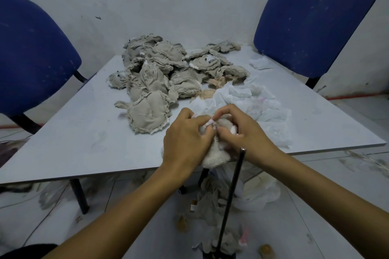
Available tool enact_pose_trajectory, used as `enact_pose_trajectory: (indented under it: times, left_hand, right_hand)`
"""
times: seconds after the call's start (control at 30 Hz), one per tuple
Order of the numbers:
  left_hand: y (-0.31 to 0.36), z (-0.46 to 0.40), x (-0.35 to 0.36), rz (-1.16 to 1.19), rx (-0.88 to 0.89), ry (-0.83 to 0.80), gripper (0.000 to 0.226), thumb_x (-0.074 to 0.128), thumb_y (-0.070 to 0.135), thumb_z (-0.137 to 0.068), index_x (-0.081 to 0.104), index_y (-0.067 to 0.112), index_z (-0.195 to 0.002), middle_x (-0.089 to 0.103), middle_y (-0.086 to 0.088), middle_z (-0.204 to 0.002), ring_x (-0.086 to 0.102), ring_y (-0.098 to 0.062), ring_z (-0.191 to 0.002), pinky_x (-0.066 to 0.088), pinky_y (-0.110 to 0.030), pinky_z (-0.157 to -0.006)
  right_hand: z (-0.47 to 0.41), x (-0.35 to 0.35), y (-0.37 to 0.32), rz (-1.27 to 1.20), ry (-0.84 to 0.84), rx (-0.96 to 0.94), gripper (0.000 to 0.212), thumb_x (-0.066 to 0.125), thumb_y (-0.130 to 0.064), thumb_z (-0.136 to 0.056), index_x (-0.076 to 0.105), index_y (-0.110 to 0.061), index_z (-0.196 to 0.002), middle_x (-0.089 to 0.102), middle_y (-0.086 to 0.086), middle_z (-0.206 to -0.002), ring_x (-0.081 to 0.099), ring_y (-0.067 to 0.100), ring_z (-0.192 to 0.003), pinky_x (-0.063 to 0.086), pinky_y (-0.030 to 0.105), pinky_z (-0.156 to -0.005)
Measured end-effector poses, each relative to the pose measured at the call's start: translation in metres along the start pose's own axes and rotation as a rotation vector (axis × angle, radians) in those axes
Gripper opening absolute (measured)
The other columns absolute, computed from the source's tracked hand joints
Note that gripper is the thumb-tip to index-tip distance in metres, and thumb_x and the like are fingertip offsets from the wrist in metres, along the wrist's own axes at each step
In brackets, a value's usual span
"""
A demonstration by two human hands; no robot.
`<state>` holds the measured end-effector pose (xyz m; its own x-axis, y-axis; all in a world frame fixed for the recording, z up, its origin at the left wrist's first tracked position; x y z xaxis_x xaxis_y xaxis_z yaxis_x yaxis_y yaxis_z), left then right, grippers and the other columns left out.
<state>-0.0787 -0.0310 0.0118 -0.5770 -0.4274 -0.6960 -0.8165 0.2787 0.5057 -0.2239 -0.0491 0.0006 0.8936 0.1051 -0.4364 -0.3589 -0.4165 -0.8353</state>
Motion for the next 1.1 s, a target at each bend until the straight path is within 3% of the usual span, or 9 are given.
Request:
enact_pose_trajectory:
  times: [0.13, 0.2, 0.33, 0.4, 0.53, 0.7, 0.83, 0.97, 1.1]
  left_hand:
    - [0.002, -0.004, 0.013, -0.043, 0.037, -0.165, 0.024, 0.051, 0.037, -0.096, 0.072, 0.029, -0.107, 0.048, 0.000, -0.105, 0.052, -0.022, -0.098, 0.046, -0.041, -0.083]
    - [0.003, -0.006, 0.011, 0.010, 0.078, -0.173, 0.022, 0.055, 0.036, -0.095, 0.074, 0.027, -0.101, 0.050, 0.001, -0.107, 0.053, -0.020, -0.100, 0.045, -0.036, -0.086]
    - [0.005, -0.010, 0.002, 0.131, 0.119, -0.082, 0.017, 0.073, 0.023, -0.083, 0.065, 0.021, -0.098, 0.058, 0.008, -0.088, 0.054, -0.005, -0.077, 0.035, -0.012, -0.064]
    - [0.005, -0.012, 0.002, 0.163, 0.093, -0.046, 0.030, 0.072, 0.015, -0.077, 0.047, 0.020, -0.093, 0.050, 0.011, -0.078, 0.046, -0.007, -0.067, 0.034, -0.016, -0.057]
    - [0.008, -0.013, 0.005, 0.132, 0.069, 0.089, 0.027, 0.068, 0.010, -0.078, 0.043, 0.018, -0.084, 0.044, 0.006, -0.080, 0.037, -0.012, -0.071, 0.028, -0.023, -0.059]
    - [0.010, -0.012, 0.021, 0.112, 0.199, -0.121, 0.018, 0.065, 0.020, -0.089, 0.050, 0.018, -0.099, 0.049, 0.001, -0.097, 0.044, -0.015, -0.082, 0.033, -0.029, -0.068]
    - [0.014, -0.004, 0.017, 0.078, 0.386, -0.202, 0.028, 0.070, 0.018, -0.088, 0.063, 0.012, -0.114, 0.053, -0.006, -0.109, 0.054, -0.022, -0.088, 0.046, -0.031, -0.073]
    - [0.013, -0.001, 0.007, -0.002, 0.590, -0.139, 0.018, 0.065, 0.009, -0.087, 0.073, 0.006, -0.103, 0.059, -0.019, -0.107, 0.059, -0.030, -0.076, 0.050, -0.034, -0.062]
    - [0.012, 0.001, 0.006, 0.011, 0.530, -0.133, 0.013, 0.066, 0.011, -0.083, 0.070, 0.006, -0.095, 0.061, -0.012, -0.109, 0.057, -0.022, -0.074, 0.051, -0.035, -0.061]
  right_hand:
    - [0.003, -0.001, 0.006, -0.018, 0.022, 0.074, 0.018, 0.062, -0.020, -0.093, 0.053, -0.033, -0.103, 0.068, 0.001, -0.079, 0.064, 0.018, -0.060, 0.055, 0.038, -0.056]
    - [0.003, -0.001, 0.007, -0.072, 0.017, 0.094, 0.016, 0.061, -0.018, -0.095, 0.054, -0.030, -0.103, 0.069, 0.002, -0.069, 0.064, 0.016, -0.057, 0.052, 0.032, -0.056]
    - [0.003, -0.008, 0.007, -0.245, 0.003, 0.160, 0.021, 0.056, -0.004, -0.095, 0.056, -0.022, -0.107, 0.064, -0.004, -0.054, 0.059, 0.005, -0.049, 0.046, 0.020, -0.052]
    - [0.005, -0.008, 0.006, -0.274, -0.023, 0.168, 0.022, 0.055, -0.003, -0.094, 0.057, -0.022, -0.107, 0.063, -0.002, -0.055, 0.061, 0.009, -0.051, 0.047, 0.027, -0.056]
    - [0.007, -0.002, 0.000, -0.292, -0.095, 0.140, 0.025, 0.054, -0.002, -0.094, 0.057, -0.024, -0.106, 0.067, 0.007, -0.063, 0.062, 0.022, -0.058, 0.049, 0.048, -0.061]
    - [0.003, -0.010, 0.010, -0.316, 0.026, 0.191, 0.024, 0.053, -0.003, -0.095, 0.057, -0.021, -0.110, 0.064, -0.001, -0.060, 0.058, 0.008, -0.048, 0.046, 0.019, -0.049]
    - [-0.003, -0.014, 0.021, -0.454, 0.070, 0.285, 0.027, 0.053, -0.002, -0.092, 0.062, -0.021, -0.108, 0.059, 0.001, -0.064, 0.055, 0.010, -0.051, 0.044, 0.021, -0.047]
    - [-0.005, -0.014, 0.025, -0.567, 0.076, 0.293, 0.027, 0.054, 0.001, -0.092, 0.064, -0.021, -0.106, 0.054, 0.001, -0.061, 0.050, 0.013, -0.055, 0.043, 0.026, -0.053]
    - [-0.002, -0.015, 0.022, -0.538, 0.046, 0.240, 0.028, 0.053, 0.001, -0.093, 0.063, -0.022, -0.105, 0.051, 0.002, -0.060, 0.049, 0.013, -0.051, 0.043, 0.023, -0.050]
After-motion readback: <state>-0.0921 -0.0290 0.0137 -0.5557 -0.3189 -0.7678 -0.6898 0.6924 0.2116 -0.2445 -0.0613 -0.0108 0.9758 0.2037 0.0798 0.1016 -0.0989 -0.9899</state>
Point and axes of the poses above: each hand's wrist, its own z-axis away from the middle knuckle, its own x-axis out of the palm, y = z × x, the point moved 5 cm from there along -z, towards the middle knuckle
